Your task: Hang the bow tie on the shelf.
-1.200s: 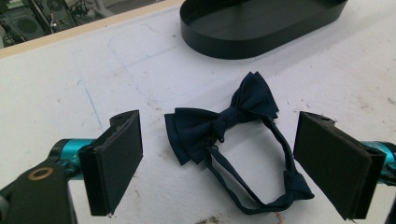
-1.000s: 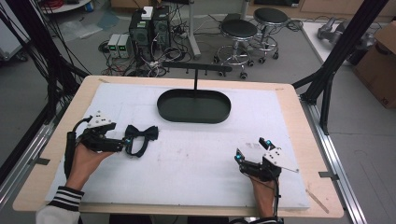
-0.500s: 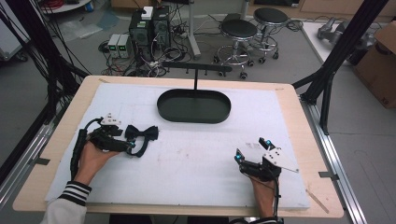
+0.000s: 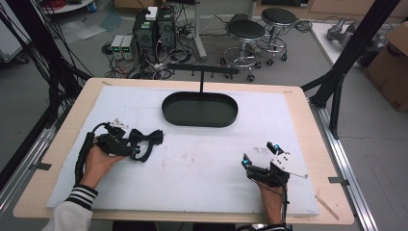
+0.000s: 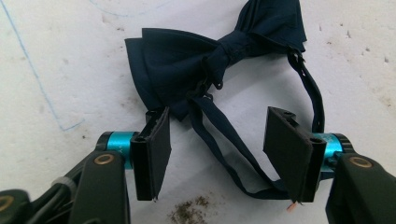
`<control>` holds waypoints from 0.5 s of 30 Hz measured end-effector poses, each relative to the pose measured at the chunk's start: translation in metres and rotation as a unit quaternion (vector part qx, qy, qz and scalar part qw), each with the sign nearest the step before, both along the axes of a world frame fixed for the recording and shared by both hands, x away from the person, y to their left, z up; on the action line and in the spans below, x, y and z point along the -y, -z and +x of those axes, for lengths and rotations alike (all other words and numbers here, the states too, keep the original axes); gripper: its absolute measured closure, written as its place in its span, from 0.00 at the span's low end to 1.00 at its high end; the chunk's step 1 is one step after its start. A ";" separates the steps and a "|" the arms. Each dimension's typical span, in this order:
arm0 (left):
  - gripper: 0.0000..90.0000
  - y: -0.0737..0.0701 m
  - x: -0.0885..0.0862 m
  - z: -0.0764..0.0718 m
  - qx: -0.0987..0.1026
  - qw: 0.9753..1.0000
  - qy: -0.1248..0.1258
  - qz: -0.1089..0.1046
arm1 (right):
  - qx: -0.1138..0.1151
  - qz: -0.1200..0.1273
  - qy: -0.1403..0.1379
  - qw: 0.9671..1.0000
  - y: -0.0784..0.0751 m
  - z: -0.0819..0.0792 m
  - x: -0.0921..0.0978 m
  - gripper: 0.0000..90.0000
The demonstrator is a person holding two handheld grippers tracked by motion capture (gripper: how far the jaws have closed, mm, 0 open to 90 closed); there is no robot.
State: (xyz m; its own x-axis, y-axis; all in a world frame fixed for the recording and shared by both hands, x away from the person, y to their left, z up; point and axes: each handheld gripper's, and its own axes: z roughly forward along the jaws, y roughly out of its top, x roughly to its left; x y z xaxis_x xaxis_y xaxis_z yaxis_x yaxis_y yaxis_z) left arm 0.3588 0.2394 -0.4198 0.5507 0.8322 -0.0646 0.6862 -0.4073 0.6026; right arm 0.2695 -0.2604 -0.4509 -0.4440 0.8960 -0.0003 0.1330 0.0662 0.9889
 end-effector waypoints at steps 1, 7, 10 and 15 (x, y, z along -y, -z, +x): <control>0.49 0.000 0.000 0.001 -0.003 1.000 -0.001 0.002 | 0.000 0.001 0.000 1.000 0.000 0.000 0.000 0.04; 0.60 -0.006 0.008 0.007 -0.010 1.000 0.000 0.006 | 0.002 0.000 0.001 1.000 0.000 0.000 0.001 0.04; 0.63 -0.006 0.010 0.010 -0.016 1.000 -0.003 0.013 | 0.000 0.002 0.001 1.000 0.000 0.000 0.000 0.04; 0.68 -0.004 0.010 0.010 -0.024 1.000 -0.006 0.017 | 0.000 0.004 0.001 1.000 0.000 0.000 0.001 0.04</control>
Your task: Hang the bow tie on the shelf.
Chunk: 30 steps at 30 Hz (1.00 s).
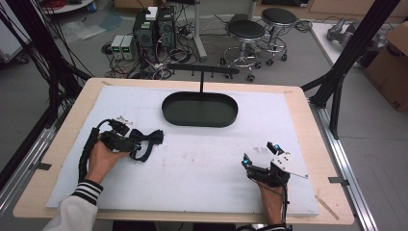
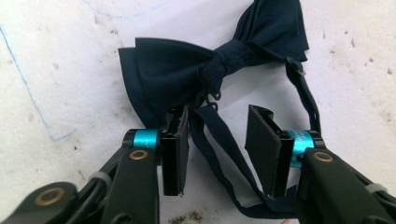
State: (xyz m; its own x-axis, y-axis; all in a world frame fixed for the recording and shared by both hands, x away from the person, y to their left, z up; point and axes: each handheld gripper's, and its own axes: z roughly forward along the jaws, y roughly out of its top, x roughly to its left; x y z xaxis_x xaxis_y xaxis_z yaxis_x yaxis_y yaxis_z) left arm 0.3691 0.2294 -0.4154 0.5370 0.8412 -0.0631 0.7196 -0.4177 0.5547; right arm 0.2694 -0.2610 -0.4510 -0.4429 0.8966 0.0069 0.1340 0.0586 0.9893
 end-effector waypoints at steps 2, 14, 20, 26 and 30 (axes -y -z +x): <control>0.73 0.000 0.001 0.000 -0.003 1.000 0.002 -0.002 | 0.000 0.001 0.000 1.000 0.000 0.000 0.000 0.04; 0.97 0.002 0.005 -0.002 -0.002 1.000 0.013 -0.004 | 0.001 0.001 -0.001 1.000 0.000 0.000 0.000 0.04; 0.98 0.001 0.007 -0.004 -0.003 1.000 0.021 -0.008 | 0.001 0.001 -0.001 1.000 0.000 0.000 0.000 0.04; 0.98 -0.003 0.007 -0.006 0.016 1.000 0.018 -0.013 | 0.002 0.002 0.000 1.000 0.000 0.000 0.000 0.04; 0.98 -0.008 0.004 -0.008 0.035 0.999 0.012 -0.035 | 0.002 0.002 0.000 1.000 0.000 0.000 0.000 0.04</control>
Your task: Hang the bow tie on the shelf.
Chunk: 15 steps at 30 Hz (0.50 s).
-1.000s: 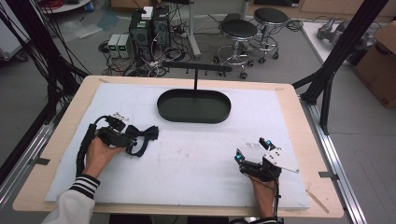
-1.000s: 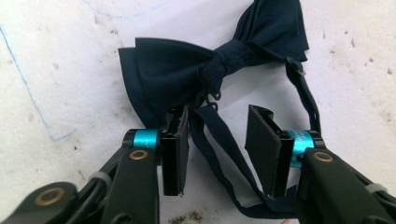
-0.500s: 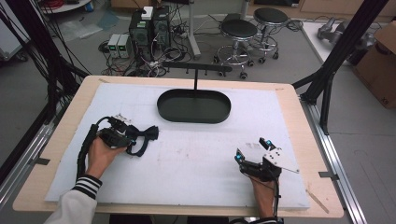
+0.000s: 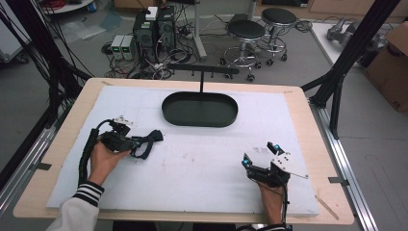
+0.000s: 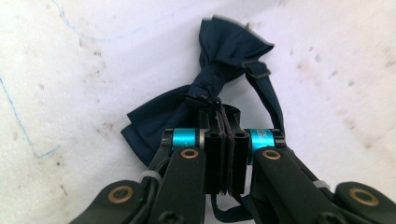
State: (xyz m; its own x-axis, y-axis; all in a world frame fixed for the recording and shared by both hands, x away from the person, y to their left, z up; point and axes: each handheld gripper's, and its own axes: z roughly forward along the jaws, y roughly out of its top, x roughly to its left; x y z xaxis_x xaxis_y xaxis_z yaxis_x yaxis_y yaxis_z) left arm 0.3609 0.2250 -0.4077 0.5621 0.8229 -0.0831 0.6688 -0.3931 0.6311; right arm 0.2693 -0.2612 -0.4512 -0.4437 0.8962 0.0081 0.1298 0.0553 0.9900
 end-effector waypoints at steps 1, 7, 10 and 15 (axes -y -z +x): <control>0.98 -0.003 -0.002 -0.001 0.010 1.000 -0.001 -0.008 | 0.000 0.000 0.000 1.000 0.000 0.000 0.000 0.04; 0.98 -0.010 -0.004 -0.004 0.053 0.998 -0.007 -0.039 | 0.000 -0.001 0.001 1.000 0.000 0.000 0.000 0.04; 0.98 -0.014 -0.005 -0.006 0.080 0.995 -0.012 -0.061 | 0.000 -0.001 0.001 1.000 0.000 0.000 0.000 0.04; 0.98 -0.020 -0.007 -0.009 0.124 0.988 -0.015 -0.095 | 0.000 -0.001 0.001 1.000 0.000 0.000 0.000 0.04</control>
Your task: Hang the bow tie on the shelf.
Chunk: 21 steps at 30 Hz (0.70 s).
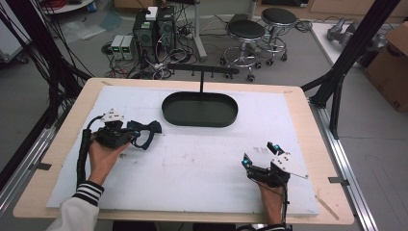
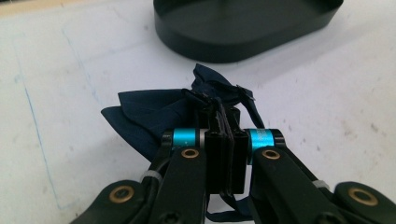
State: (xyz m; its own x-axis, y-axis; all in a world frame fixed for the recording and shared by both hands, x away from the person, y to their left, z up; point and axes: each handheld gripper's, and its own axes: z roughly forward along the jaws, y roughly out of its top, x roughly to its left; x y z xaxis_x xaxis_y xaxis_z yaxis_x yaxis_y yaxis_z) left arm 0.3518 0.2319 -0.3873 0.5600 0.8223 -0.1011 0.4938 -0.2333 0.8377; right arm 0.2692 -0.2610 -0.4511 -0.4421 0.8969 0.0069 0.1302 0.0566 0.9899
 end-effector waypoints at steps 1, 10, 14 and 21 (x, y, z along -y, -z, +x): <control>0.98 -0.001 -0.001 0.000 0.008 1.000 -0.001 -0.005 | 0.000 0.000 0.000 1.000 0.000 0.000 0.000 0.04; 0.99 -0.009 0.001 0.000 0.027 0.999 0.000 -0.032 | 0.000 0.000 0.000 1.000 0.000 0.000 0.000 0.04; 0.99 -0.015 0.003 0.003 0.038 0.998 0.008 -0.044 | 0.000 -0.001 0.000 1.000 0.000 0.000 0.000 0.04; 0.99 -0.033 0.011 0.010 0.058 0.996 0.022 -0.059 | 0.000 -0.001 0.000 1.000 0.000 0.000 0.000 0.04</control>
State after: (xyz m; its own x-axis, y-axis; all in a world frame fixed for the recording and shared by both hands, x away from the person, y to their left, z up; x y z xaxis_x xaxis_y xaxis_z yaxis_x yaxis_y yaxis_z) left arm 0.3616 0.2212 -0.3539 0.6088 0.7828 -0.1289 0.3840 -0.1486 0.9113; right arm 0.2692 -0.2608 -0.4510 -0.4414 0.8973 0.0058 0.1310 0.0581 0.9897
